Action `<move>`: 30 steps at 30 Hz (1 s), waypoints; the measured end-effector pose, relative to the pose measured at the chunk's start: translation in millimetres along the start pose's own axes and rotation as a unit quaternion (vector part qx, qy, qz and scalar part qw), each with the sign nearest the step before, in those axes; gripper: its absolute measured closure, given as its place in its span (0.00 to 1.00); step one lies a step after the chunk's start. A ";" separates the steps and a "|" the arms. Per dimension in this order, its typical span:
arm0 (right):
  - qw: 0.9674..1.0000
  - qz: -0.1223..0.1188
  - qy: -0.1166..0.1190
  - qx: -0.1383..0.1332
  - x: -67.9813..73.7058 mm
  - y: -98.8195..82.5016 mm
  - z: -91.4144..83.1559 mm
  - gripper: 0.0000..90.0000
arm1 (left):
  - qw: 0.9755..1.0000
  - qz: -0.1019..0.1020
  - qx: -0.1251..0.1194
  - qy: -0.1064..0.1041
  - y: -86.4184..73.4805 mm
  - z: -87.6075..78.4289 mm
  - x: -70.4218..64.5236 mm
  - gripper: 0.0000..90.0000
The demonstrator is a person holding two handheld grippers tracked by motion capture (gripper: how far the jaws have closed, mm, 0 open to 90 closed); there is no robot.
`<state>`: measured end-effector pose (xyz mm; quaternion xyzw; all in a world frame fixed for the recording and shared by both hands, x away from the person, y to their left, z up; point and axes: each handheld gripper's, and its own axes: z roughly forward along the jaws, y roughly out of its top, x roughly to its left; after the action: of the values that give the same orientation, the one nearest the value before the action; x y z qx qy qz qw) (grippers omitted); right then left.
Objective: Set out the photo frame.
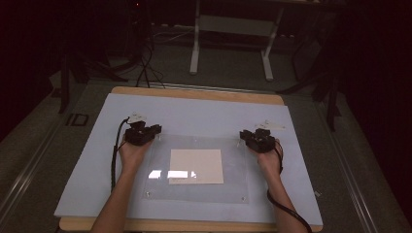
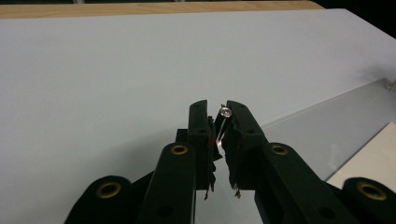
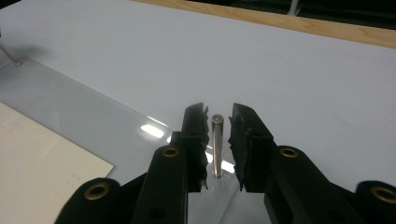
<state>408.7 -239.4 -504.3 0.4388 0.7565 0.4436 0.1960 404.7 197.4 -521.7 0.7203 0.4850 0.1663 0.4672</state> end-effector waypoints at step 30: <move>0.999 0.007 0.003 0.036 -3.0 -1.5 10.6 0.93 | 1.000 0.015 -0.008 -0.012 -4.2 2.2 4.2 0.91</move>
<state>416.9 -237.0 -511.5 0.4499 0.7693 0.4187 0.1745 405.9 200.2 -527.1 0.7259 0.4670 0.1685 0.4760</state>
